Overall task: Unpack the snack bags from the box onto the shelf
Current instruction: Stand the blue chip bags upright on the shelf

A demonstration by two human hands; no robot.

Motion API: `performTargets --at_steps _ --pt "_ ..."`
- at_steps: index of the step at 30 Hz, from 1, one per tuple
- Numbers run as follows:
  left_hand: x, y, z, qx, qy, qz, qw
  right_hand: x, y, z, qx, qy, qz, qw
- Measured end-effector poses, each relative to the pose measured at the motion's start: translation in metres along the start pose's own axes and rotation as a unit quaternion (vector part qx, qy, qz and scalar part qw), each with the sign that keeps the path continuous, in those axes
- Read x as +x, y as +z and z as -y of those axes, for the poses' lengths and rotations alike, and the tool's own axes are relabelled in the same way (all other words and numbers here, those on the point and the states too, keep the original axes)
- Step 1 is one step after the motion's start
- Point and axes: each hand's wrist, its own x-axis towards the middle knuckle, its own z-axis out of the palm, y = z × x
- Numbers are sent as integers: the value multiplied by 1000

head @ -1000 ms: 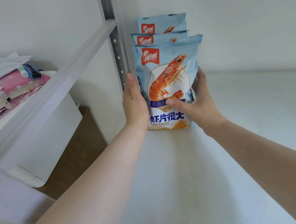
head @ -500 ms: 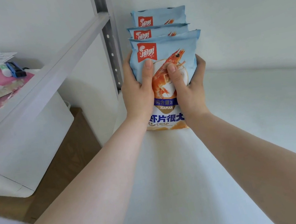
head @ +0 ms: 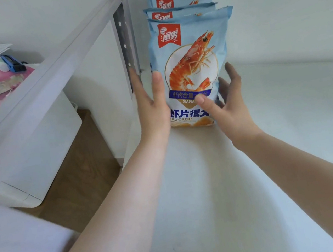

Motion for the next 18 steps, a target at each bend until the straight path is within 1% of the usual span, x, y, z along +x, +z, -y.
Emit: performTargets --at_steps 3,5,8,11,18 --pt "-11 2 8 -12 -5 76 997 -6 1 -4 -9 -5 42 999" --pt "-11 2 9 -23 0 96 995 -6 3 -5 -7 -12 33 999" --pt "-12 1 11 -23 32 123 992 -3 2 -11 -14 -20 18 1000" --pt "-12 2 20 0 36 118 992 1 3 -18 -44 -12 12 999" --pt "-10 2 21 9 25 117 993 2 3 -18 -64 2 4 998"
